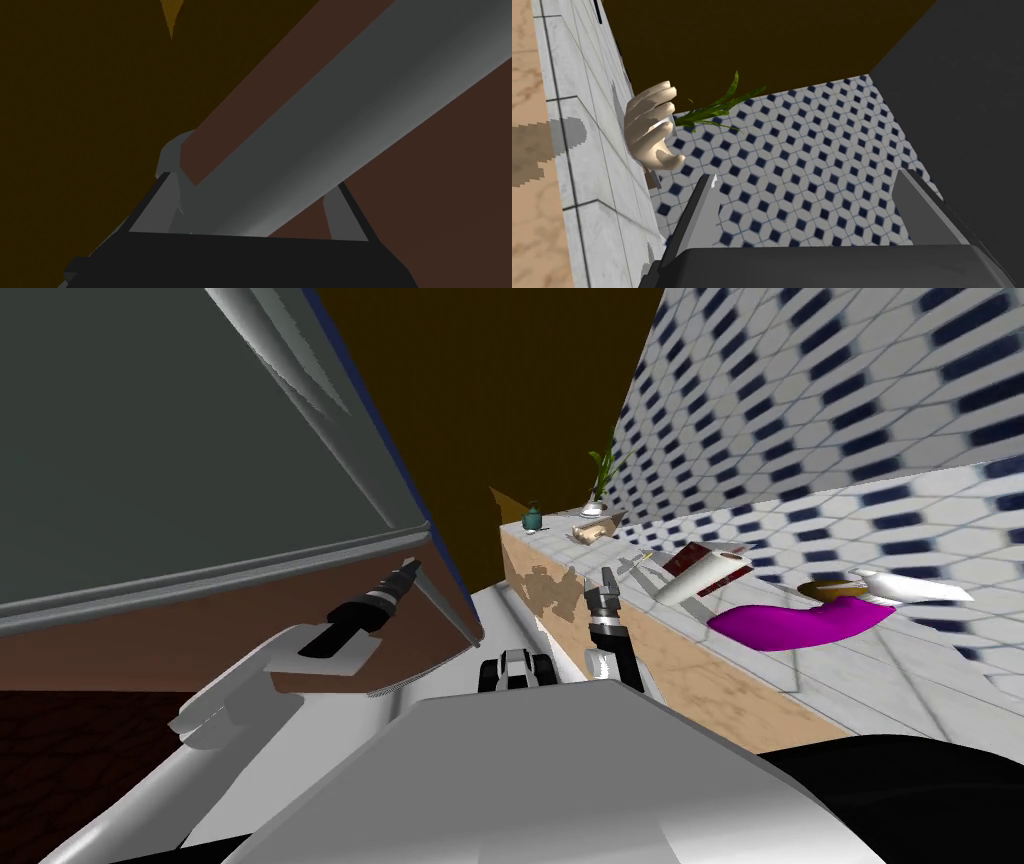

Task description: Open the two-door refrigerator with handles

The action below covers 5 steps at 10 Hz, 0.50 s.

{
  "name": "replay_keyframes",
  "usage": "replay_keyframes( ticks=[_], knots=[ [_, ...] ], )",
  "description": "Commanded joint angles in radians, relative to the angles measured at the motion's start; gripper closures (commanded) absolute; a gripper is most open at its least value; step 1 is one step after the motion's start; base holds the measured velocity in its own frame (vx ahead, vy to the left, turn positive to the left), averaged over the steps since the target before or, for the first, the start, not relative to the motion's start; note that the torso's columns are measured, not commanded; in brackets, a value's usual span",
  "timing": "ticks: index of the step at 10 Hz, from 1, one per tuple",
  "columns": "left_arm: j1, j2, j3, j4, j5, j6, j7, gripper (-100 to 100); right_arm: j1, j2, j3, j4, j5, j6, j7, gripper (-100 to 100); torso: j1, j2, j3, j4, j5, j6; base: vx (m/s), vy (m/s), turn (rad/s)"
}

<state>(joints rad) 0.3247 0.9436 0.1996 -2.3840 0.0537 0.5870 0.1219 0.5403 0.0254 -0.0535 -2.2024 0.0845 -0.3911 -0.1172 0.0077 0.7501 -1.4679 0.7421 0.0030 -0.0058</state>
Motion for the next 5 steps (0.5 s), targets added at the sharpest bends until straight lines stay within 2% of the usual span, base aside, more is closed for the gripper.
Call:
replay_keyframes(
  ticks=[1,5],
  knots=[
    [0.021,0.016,-0.034,-0.073,0.006,-0.014,-0.003,100,0.000,0.000,0.000,0.000,0.000,0.000,0.000,0,-0.003,-0.002,-0.001,0.000,0.000,0.000,-0.362,0.088,0.001],
    [0.058,0.044,-0.085,-0.194,0.017,-0.042,-0.008,100,0.000,0.000,0.000,0.000,0.000,0.000,0.000,0,-0.007,-0.007,-0.006,-0.001,-0.004,0.003,-0.307,0.149,-0.020]
  ],
)
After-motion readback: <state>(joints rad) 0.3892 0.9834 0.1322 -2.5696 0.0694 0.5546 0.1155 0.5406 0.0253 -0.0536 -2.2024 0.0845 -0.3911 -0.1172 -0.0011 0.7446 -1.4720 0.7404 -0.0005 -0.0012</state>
